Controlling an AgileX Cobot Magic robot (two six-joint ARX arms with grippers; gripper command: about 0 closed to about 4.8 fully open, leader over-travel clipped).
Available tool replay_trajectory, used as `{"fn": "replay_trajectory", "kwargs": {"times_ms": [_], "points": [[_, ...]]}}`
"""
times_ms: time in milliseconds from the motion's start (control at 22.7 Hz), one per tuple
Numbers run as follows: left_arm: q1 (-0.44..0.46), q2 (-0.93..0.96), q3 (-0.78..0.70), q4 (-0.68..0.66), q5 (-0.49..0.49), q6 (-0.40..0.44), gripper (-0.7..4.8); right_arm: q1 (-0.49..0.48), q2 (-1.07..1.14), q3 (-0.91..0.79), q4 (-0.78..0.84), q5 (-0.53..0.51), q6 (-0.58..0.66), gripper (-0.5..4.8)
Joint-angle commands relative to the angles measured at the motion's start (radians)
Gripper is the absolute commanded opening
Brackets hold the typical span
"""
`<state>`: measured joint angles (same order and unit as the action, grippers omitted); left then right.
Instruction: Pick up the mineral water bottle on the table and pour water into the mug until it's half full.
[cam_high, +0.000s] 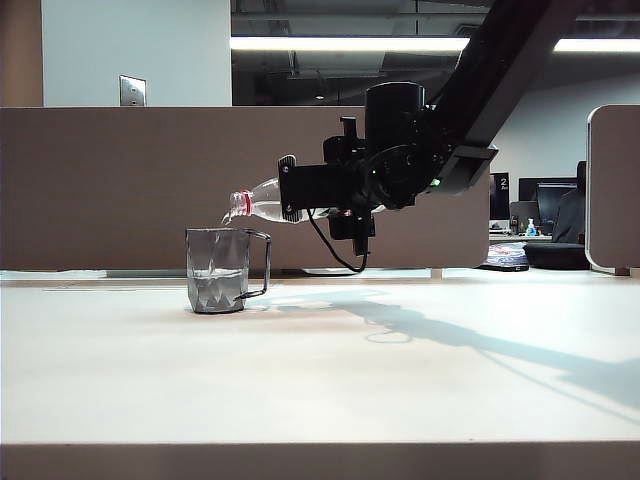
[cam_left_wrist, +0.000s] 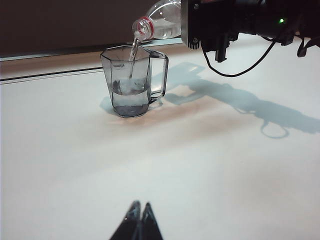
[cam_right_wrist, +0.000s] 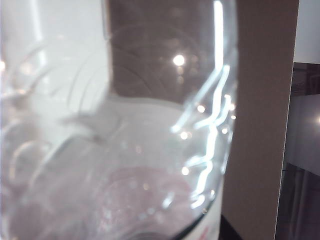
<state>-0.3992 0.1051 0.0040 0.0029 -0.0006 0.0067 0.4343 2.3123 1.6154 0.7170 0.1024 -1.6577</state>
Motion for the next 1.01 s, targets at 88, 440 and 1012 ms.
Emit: {"fn": "replay_trajectory", "kwargs": {"times_ms": [88,440,1012], "points": [[0.002,0.0,0.003,0.009,0.004,0.0,-0.05,0.002,-0.015,0.01,0.043,0.0,0.005,3.28],[0.002,-0.005,0.003,0.01,0.004,0.0,-0.05,0.002,-0.015,0.01,0.043,0.0,0.01,3.28],[0.002,-0.006,0.003,0.009,0.004,0.0,-0.05,0.005,-0.015,0.01,0.004,0.084,0.226,3.28]]}}
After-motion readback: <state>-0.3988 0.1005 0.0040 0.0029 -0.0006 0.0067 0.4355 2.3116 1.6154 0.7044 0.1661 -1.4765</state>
